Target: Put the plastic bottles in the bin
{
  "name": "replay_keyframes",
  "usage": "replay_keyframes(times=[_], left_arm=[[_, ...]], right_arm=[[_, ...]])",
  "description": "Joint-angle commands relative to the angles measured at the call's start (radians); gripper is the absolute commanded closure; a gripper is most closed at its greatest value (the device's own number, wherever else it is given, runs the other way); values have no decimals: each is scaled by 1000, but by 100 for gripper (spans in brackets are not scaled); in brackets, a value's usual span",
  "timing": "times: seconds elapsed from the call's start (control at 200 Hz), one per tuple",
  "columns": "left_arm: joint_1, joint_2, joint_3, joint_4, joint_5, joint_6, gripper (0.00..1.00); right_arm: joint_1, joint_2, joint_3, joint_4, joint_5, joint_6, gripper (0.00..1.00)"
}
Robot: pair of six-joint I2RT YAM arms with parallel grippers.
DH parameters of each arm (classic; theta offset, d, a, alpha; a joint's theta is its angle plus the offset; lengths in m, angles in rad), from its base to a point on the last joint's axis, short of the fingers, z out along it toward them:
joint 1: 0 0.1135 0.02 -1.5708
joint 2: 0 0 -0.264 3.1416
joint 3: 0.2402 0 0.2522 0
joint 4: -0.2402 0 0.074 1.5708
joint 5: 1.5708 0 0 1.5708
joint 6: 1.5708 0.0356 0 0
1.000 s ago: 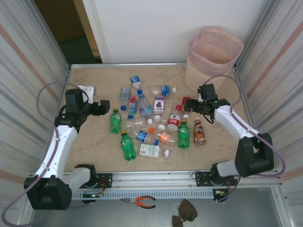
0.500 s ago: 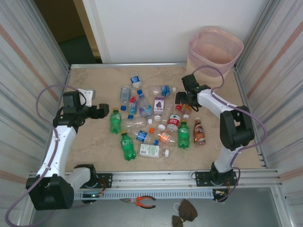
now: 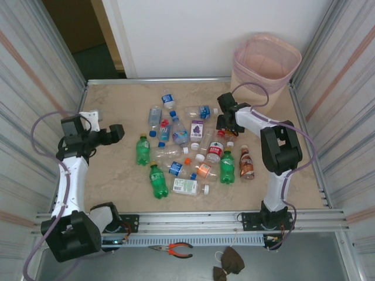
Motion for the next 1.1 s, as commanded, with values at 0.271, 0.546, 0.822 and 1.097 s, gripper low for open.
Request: replay_keyframes(times=[0.271, 0.546, 0.822, 1.097], left_arm=[[58, 2, -15, 65, 113, -47, 9], [59, -5, -18, 65, 113, -43, 9], [59, -17, -24, 63, 112, -44, 9], [59, -23, -28, 65, 112, -43, 9]], right_arm=[[-35, 37, 33, -20, 12, 21, 31], [-39, 5, 22, -24, 15, 12, 41], [-19, -130, -3, -54, 35, -2, 43], [-11, -312, 44, -122, 28, -33, 44]])
